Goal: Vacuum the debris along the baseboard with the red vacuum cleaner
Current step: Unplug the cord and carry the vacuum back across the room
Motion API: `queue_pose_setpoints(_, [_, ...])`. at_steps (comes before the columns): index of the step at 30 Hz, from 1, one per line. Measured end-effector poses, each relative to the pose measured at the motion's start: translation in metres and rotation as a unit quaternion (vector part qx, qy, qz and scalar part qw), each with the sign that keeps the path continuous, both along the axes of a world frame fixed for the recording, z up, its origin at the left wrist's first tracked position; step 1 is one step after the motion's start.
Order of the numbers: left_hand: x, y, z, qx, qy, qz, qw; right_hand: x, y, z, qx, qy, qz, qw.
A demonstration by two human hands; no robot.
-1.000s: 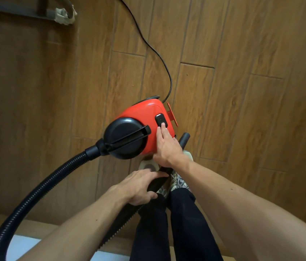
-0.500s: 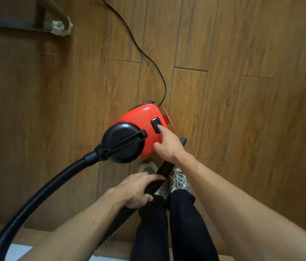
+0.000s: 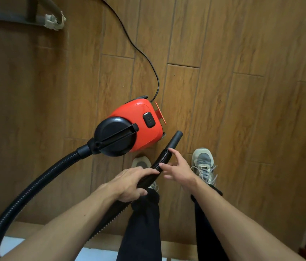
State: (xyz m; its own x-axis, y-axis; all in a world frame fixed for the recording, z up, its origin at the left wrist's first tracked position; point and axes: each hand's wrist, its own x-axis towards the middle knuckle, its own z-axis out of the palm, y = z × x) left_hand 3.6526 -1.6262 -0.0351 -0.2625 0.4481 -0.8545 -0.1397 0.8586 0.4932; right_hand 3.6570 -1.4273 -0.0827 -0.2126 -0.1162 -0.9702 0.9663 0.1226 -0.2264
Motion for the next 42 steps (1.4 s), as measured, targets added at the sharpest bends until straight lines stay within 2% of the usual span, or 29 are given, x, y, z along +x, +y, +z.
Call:
queue_pose_setpoints(11, [0.017,0.046,-0.027,-0.057,0.005,0.056,0.997,-0.009,0.033,-0.035,-0.034,-0.013,-0.009,0.999])
queue_pose_setpoints(17, [0.037,0.074,-0.041,-0.090,0.026,0.052,0.994,0.002,0.045,-0.045,0.023,0.044,0.046,0.998])
queue_pose_setpoints(23, [0.055,0.079,-0.065,-0.095,0.003,0.037,0.995,0.021,0.054,-0.067,0.026,0.045,0.070,0.996])
queue_pose_setpoints(30, [0.097,0.099,-0.115,-0.128,0.052,0.035,0.990,0.041,0.053,-0.108,0.061,0.064,0.080,0.993])
queue_pose_setpoints(36, [0.122,0.101,-0.143,-0.113,0.033,0.109,0.987,0.062,0.049,-0.140,0.137,0.092,0.134,0.977])
queue_pose_setpoints(42, [0.130,0.085,-0.146,-0.122,0.012,0.211,0.970,0.066,0.045,-0.146,0.163,0.135,0.228,0.950])
